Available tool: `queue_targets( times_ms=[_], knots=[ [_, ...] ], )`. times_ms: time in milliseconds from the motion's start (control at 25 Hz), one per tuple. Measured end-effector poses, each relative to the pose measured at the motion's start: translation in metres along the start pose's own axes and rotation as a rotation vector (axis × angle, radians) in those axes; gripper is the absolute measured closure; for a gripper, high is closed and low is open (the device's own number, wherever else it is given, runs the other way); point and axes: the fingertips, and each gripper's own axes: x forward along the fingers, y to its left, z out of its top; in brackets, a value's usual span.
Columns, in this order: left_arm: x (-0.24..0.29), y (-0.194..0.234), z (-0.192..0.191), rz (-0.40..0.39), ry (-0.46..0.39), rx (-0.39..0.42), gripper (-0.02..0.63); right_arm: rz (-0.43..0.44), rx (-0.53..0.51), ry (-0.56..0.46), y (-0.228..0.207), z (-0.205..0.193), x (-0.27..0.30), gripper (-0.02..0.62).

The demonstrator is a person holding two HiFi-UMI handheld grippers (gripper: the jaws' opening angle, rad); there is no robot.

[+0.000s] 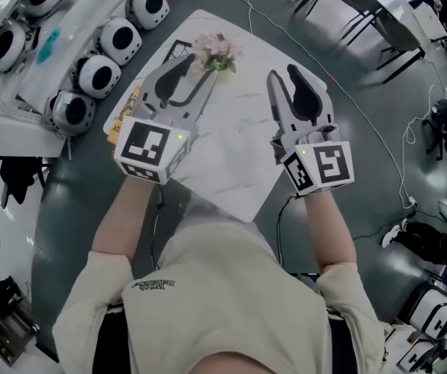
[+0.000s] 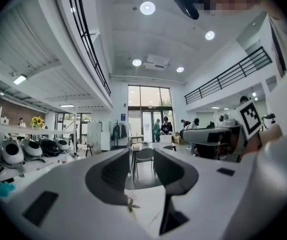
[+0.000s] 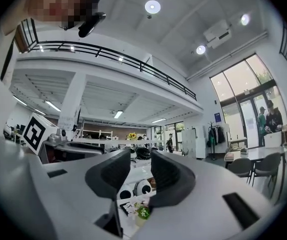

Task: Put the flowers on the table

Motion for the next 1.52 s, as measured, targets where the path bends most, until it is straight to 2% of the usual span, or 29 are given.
queue_targets(
  times_ms=[160, 320, 520, 640, 920, 1040, 1520],
  knots=[
    [-0.023, -0.009, 0.016, 0.028, -0.067, -0.019, 0.545, 0.028, -0.003, -0.001, 0.015, 0.009, -0.021, 0.519],
    [-0.038, -0.014, 0.01, 0.019, -0.052, -0.064, 0.562, 0.082, -0.041, 0.022, 0.041, 0.01, -0.032, 0.549],
    [-0.053, -0.025, 0.003, -0.008, -0.059, -0.084, 0.597, 0.144, 0.018, 0.041, 0.067, 0.003, -0.039, 0.565],
    [-0.06, -0.039, 0.006, -0.029, -0.075, -0.06, 0.597, 0.166, 0.056, 0.034, 0.078, 0.001, -0.042, 0.574],
    [-0.064, -0.059, -0.006, -0.07, -0.05, -0.097, 0.598, 0.163, 0.131, 0.035, 0.085, -0.008, -0.046, 0.586],
    [-0.066, -0.063, -0.012, -0.082, -0.044, -0.087, 0.598, 0.156, 0.159, 0.051, 0.083, -0.013, -0.05, 0.586],
    [-0.068, -0.065, -0.014, -0.09, -0.018, -0.093, 0.598, 0.157, 0.134, 0.08, 0.085, -0.018, -0.05, 0.586]
  ],
)
